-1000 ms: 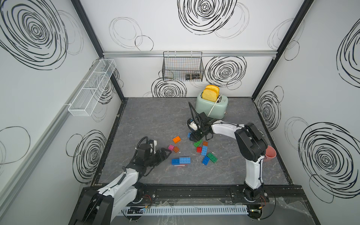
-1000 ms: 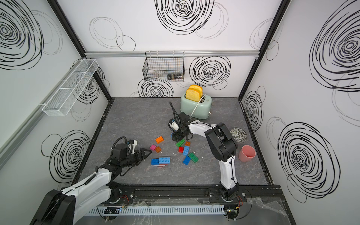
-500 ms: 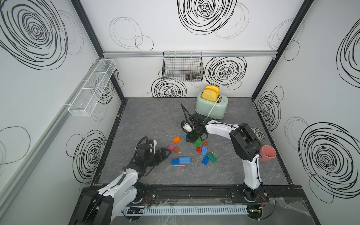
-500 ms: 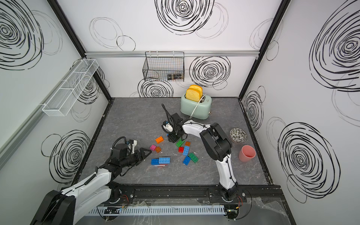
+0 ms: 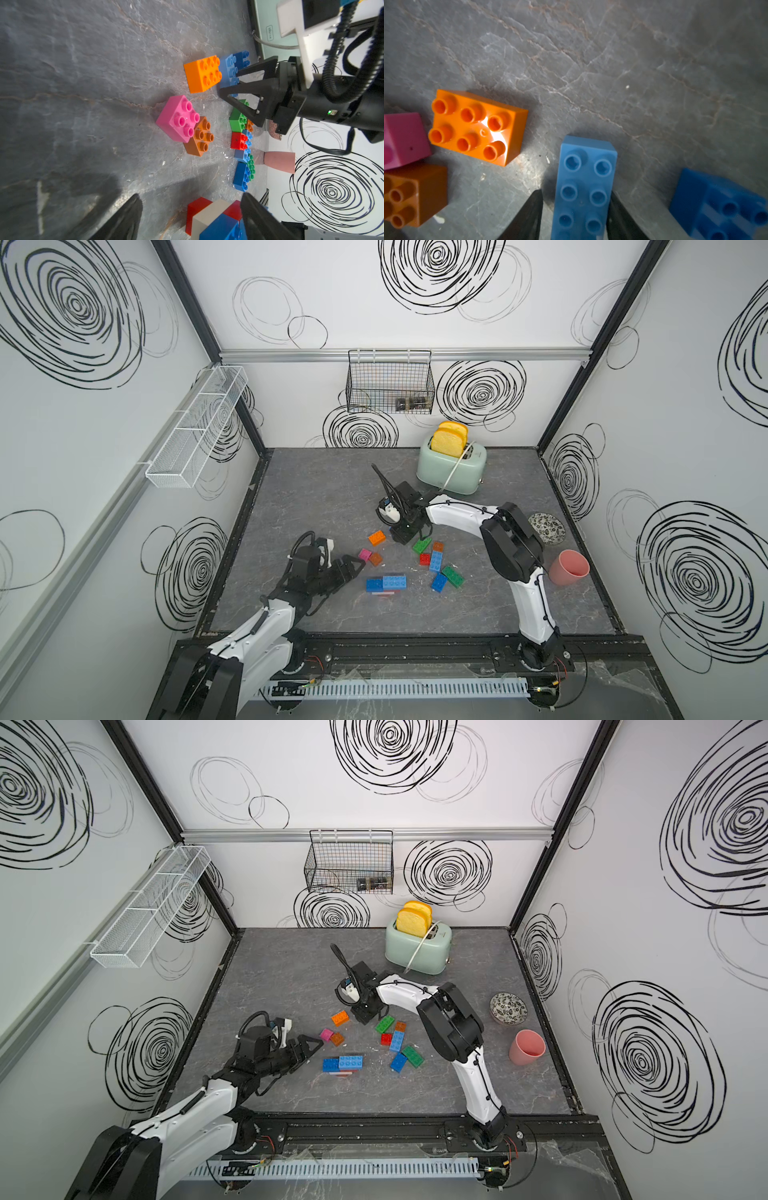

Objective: Assemble a heart with lego
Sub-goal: Pick up the lego brick from the center of the board.

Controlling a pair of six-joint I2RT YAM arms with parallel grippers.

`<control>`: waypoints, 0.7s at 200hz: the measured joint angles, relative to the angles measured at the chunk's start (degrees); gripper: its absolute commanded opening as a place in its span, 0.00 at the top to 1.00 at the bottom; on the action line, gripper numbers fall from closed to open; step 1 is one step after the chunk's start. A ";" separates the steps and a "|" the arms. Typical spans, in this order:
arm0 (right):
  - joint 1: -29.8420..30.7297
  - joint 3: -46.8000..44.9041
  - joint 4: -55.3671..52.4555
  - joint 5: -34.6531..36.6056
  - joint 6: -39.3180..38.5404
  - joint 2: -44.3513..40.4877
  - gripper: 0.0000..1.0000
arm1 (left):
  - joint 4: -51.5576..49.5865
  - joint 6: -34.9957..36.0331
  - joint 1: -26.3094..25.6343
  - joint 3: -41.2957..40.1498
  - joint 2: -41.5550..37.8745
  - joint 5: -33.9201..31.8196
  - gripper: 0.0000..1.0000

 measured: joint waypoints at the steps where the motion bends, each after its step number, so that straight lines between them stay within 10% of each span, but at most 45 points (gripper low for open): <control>1: 0.04 0.11 -0.09 0.07 0.02 0.04 0.51 | -0.02 0.00 0.00 0.00 -0.04 0.00 0.21; 140: 0.76 2.34 -2.08 2.82 -0.22 0.61 0.71 | 0.04 0.00 0.07 0.00 -0.52 0.02 0.21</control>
